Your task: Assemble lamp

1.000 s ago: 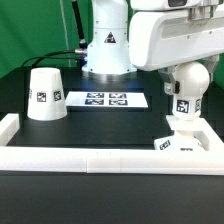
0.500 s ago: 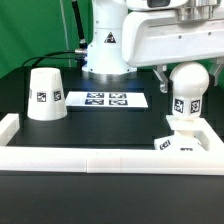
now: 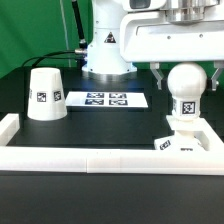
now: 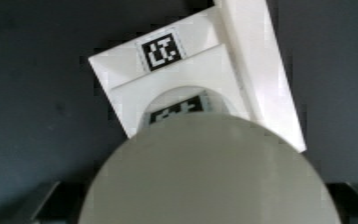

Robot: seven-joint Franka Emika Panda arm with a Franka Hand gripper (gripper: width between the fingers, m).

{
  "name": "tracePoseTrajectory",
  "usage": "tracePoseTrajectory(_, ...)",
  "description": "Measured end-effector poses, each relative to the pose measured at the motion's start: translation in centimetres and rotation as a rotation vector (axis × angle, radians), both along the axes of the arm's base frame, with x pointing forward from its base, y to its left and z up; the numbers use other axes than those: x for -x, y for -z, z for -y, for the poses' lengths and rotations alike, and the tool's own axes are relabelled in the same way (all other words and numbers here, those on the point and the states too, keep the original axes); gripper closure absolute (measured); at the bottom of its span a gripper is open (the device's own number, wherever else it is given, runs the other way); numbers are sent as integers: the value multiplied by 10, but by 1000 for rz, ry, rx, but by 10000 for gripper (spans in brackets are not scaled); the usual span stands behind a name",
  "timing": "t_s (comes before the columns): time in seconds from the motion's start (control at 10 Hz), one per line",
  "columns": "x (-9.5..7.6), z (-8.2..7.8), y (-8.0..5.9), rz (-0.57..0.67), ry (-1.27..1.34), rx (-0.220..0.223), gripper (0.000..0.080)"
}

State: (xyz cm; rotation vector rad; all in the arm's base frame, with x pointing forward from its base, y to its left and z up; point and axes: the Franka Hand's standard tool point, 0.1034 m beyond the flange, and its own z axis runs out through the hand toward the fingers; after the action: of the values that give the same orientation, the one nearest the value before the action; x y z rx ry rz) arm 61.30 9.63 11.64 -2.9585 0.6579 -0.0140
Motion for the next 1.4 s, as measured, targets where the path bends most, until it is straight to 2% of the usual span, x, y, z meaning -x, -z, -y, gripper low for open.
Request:
tracePoseTrajectory(0.6, 3, -4, 1, -75, 516, -20, 220)
tracePoseTrajectory(0.9, 3, -4, 1, -98, 663, -44, 220)
tracePoseTrajectory(1.1, 3, -6, 1, -96, 649, -44, 220)
tracePoseTrajectory(1.2, 3, -6, 1, -93, 624, -43, 146)
tracePoseTrajectory(1.4, 3, -6, 1, -87, 570, -42, 104)
